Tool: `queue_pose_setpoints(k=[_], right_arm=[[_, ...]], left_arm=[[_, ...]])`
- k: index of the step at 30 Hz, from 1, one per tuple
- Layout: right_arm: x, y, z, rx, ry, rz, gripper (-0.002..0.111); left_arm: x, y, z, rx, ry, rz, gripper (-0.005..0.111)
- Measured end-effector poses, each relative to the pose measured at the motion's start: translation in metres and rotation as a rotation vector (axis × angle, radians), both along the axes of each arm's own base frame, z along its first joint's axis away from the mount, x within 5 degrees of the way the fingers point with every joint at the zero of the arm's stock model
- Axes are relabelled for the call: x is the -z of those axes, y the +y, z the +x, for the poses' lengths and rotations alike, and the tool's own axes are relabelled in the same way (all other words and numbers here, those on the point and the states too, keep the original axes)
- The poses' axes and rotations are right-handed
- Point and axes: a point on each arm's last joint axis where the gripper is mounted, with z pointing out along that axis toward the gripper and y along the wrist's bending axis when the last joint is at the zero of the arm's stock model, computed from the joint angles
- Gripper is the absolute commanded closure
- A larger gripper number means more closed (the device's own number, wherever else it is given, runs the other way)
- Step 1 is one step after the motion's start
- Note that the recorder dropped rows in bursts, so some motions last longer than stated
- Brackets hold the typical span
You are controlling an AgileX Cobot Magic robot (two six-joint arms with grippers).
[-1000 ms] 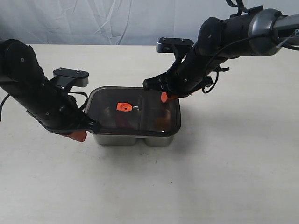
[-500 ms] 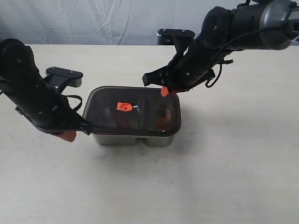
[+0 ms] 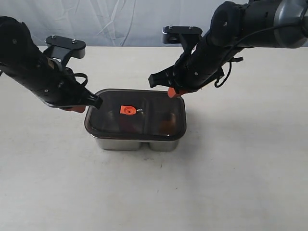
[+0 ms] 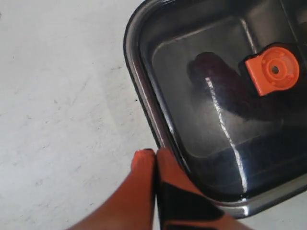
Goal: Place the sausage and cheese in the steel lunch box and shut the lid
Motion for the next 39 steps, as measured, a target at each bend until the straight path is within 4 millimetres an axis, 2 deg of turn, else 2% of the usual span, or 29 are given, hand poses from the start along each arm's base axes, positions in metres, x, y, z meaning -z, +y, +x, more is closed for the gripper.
queue_pose_setpoints(k=[6, 12, 21, 39], right_arm=[[0.008, 0.001, 0.001, 0.000, 0.017, -0.012, 0.109], [0.008, 0.001, 0.001, -0.001, 0.023, -0.013, 0.109], [0.030, 0.002, 0.001, -0.004, 0.093, -0.050, 0.109], [0.034, 0.004, 0.002, 0.002, 0.111, -0.045, 0.109]], left_arm=[[0.005, -0.007, 0.006, 0.014, -0.015, -0.059, 0.107], [0.023, -0.011, 0.010, 0.020, 0.033, -0.063, 0.107], [0.026, -0.012, 0.012, 0.018, 0.036, -0.065, 0.107], [0.045, -0.016, 0.020, 0.013, 0.088, -0.051, 0.107]])
